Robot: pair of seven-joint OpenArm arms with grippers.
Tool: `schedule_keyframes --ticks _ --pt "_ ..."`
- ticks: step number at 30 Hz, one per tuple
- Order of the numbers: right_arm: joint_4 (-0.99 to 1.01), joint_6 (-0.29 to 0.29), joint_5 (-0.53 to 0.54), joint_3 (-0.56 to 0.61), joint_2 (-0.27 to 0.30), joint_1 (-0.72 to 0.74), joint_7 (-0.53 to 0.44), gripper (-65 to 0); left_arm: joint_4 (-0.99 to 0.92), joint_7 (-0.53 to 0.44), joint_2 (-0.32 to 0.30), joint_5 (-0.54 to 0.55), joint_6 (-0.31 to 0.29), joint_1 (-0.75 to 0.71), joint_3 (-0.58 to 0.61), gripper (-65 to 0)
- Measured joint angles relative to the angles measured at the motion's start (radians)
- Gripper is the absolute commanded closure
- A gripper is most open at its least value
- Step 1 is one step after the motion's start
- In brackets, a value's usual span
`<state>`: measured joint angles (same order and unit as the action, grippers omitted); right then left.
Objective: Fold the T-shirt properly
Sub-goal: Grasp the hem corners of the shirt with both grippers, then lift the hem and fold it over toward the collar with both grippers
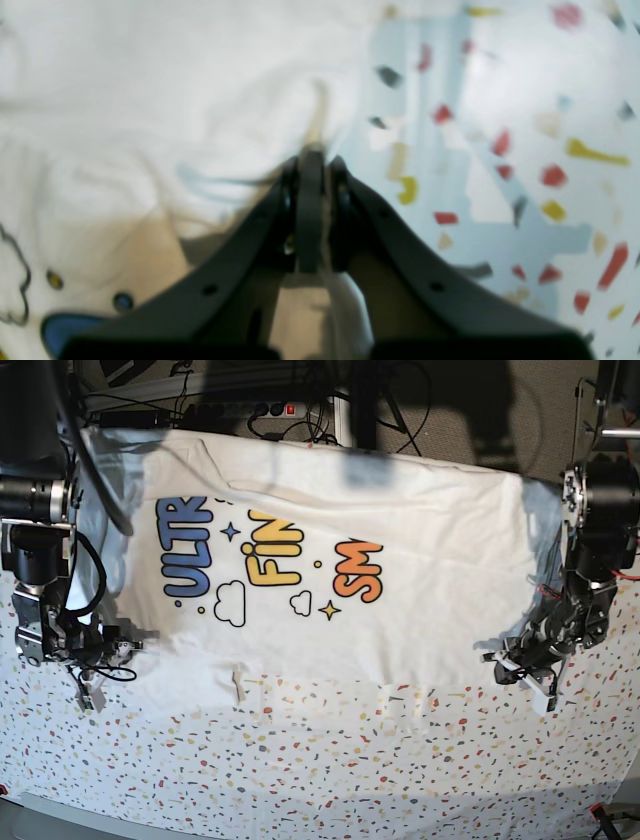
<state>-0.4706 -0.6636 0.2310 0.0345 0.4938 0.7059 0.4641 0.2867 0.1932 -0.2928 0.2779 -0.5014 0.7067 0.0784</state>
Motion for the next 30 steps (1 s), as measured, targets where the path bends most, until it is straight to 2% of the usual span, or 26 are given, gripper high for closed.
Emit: schedule_keyframes --ticks 2,7,10,14,17,22,27,30 --pt "-0.046 -0.026 -0.011 0.000 -0.002 -0.002 0.000 0.0 0.031 0.020 0.000 -0.015 0.024 0.003 0.000 0.0" --pt "-0.168 -0.029 -0.004 0.000 -0.001 0.006 0.070 0.0 0.145 0.126 0.001 -0.027 0.029 -0.021 0.002 0.0" --pt "-0.225 -0.030 0.006 0.001 0.001 -0.011 0.097 0.0 0.207 0.158 0.005 -0.017 0.027 -0.042 0.002 0.0" --pt "-0.380 -0.030 0.004 0.001 0.006 -0.128 0.093 0.0 0.308 0.154 -0.001 0.059 0.027 -0.125 0.002 0.0" --pt "-0.538 -0.030 0.020 -0.015 0.003 -0.269 0.078 0.0 0.439 0.122 -0.012 0.060 0.029 -0.237 0.003 0.0" --pt "-0.787 -0.038 0.121 -0.158 -0.004 -0.436 0.076 0.0 0.710 0.125 -0.046 0.114 0.130 -0.401 0.008 0.0" --pt "-0.931 -0.030 0.148 -0.350 0.002 -0.548 0.098 0.0 0.899 0.130 -0.127 0.188 0.140 -0.487 0.006 0.0" --pt "-0.981 -0.030 0.220 -0.428 -0.004 -0.626 0.117 0.0 0.979 0.151 -0.151 0.191 0.141 -0.531 0.006 0.0"
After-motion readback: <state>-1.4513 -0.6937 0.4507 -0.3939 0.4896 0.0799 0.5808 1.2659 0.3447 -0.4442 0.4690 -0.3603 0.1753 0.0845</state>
